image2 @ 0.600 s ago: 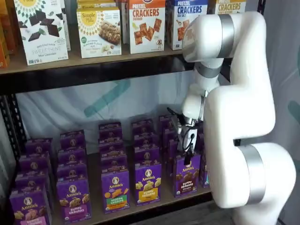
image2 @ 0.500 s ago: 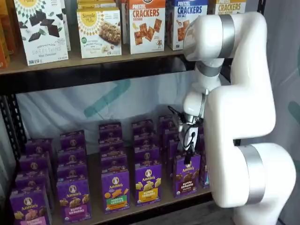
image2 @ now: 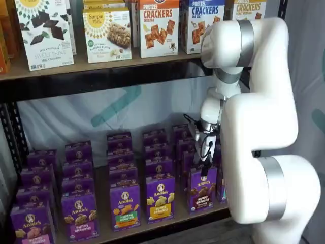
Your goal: Pick up the purple box with a brown patch in the center, on the bottom shelf, the fifth box from the left
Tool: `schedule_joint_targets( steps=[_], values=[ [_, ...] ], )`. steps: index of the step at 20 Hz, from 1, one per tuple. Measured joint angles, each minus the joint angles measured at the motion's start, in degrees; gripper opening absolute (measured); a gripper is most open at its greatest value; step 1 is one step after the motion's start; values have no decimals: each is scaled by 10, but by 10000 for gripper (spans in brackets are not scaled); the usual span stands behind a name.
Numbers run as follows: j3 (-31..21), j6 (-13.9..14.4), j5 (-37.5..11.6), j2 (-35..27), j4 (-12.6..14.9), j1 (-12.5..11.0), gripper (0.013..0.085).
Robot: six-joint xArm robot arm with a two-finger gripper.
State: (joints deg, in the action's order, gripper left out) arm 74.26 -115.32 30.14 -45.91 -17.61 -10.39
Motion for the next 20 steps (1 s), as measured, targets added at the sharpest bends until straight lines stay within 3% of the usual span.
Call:
schedule_joint_targets(
  steps=[11,20],
  values=[
    [71,29,-6,-77,35,0,850],
    [81,29,-43,-109,32,6,850]
  ],
)
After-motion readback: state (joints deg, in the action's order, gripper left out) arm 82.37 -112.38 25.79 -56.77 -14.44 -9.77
